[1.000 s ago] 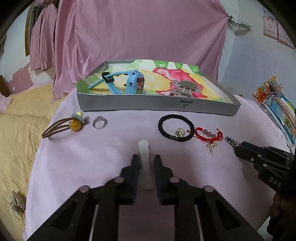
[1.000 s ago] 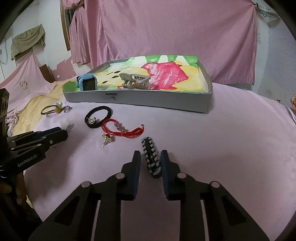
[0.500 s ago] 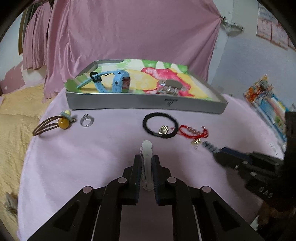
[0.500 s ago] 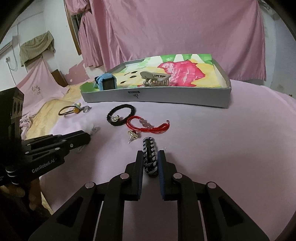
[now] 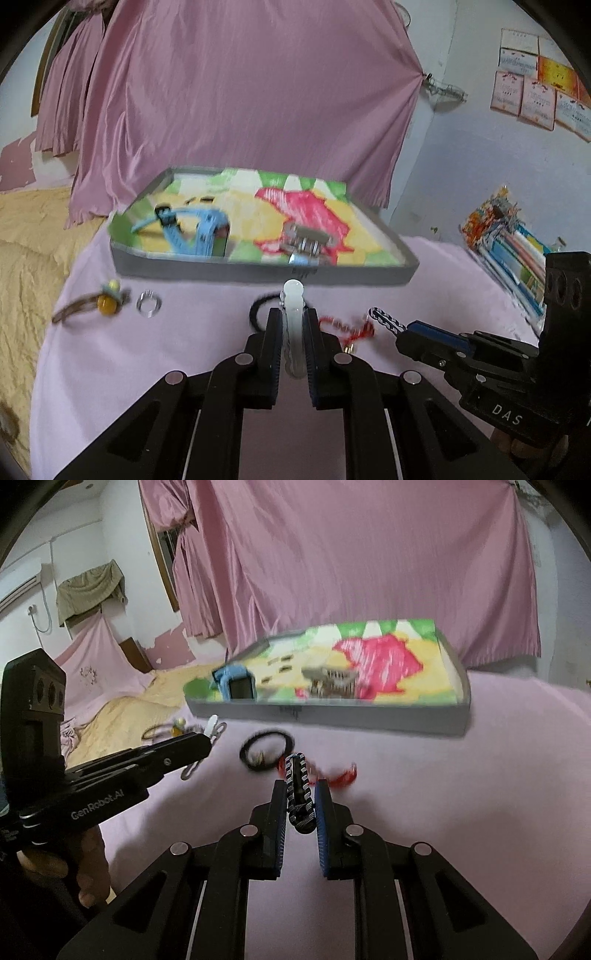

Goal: Organize jewelry
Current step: 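Carry the white pin and striped clip into the tray and open both tools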

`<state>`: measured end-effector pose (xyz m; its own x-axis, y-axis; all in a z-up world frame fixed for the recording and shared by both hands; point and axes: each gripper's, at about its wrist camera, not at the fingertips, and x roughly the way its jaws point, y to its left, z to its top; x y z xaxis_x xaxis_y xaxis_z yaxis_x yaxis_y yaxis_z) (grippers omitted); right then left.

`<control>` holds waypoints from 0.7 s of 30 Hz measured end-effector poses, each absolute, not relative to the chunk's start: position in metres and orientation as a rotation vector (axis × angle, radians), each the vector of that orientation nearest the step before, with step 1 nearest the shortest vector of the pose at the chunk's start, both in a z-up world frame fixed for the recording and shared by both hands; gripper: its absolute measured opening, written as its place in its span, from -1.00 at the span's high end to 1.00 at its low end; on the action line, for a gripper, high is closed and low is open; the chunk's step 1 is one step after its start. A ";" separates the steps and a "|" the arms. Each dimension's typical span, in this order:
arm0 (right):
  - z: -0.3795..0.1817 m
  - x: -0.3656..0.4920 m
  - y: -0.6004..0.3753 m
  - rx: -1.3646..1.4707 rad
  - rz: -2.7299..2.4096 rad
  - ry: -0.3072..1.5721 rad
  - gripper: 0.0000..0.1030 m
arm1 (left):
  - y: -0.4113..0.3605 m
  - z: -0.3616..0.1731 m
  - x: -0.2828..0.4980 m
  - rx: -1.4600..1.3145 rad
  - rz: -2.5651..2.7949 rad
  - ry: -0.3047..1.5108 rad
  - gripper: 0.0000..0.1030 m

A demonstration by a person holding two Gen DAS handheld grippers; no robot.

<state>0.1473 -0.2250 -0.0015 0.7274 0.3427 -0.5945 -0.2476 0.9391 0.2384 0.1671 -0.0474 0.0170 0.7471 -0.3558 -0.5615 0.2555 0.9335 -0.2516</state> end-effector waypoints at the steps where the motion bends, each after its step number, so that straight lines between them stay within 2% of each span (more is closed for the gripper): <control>1: 0.003 0.150 -0.226 0.144 0.324 0.669 0.74 | -0.048 0.020 0.170 -0.164 -0.337 0.635 0.79; 13: 0.033 0.205 -0.244 0.162 0.241 0.579 0.74 | -0.058 0.040 0.232 -0.184 -0.352 0.594 0.78; 21: 0.021 0.247 -0.249 0.161 0.184 0.627 0.74 | -0.069 0.022 0.278 -0.172 -0.280 0.709 0.78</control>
